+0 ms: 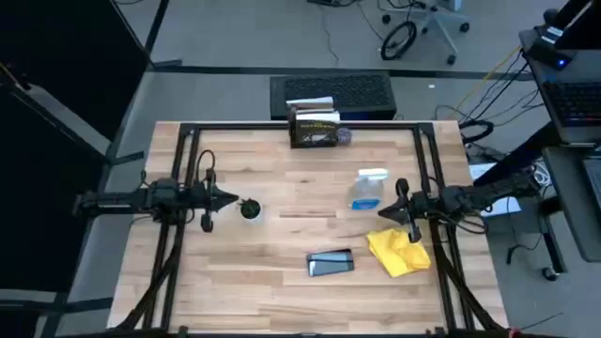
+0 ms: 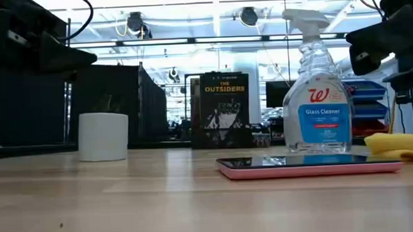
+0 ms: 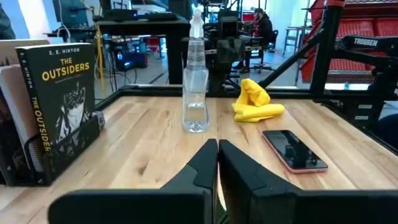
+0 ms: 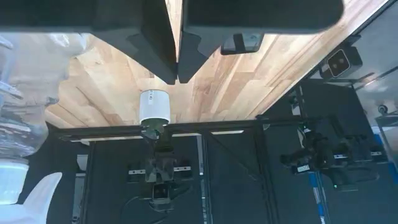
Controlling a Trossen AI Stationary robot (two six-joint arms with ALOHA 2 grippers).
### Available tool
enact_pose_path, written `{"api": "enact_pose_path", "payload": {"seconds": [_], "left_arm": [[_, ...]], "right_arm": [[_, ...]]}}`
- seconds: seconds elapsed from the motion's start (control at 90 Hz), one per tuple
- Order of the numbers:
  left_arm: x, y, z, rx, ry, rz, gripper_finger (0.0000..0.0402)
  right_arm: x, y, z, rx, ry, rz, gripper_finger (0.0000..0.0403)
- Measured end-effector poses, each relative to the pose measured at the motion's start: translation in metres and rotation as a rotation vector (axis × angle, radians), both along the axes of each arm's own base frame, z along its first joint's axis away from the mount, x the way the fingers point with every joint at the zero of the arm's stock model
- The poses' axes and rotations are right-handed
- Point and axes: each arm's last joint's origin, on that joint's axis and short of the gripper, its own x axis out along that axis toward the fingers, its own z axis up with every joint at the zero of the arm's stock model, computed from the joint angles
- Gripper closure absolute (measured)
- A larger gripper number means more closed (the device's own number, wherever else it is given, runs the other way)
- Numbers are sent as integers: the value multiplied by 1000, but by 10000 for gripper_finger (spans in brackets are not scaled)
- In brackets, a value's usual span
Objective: Apply microfiber cloth
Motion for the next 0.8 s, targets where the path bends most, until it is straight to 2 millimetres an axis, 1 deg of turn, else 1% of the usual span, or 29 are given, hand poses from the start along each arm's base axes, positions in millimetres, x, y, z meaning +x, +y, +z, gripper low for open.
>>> {"api": "enact_pose_path", "payload": {"seconds": [0.8], "left_arm": [[0, 0, 0, 0, 0, 0, 402]], "right_arm": [[0, 0, 0, -2, 0, 0, 403]]}}
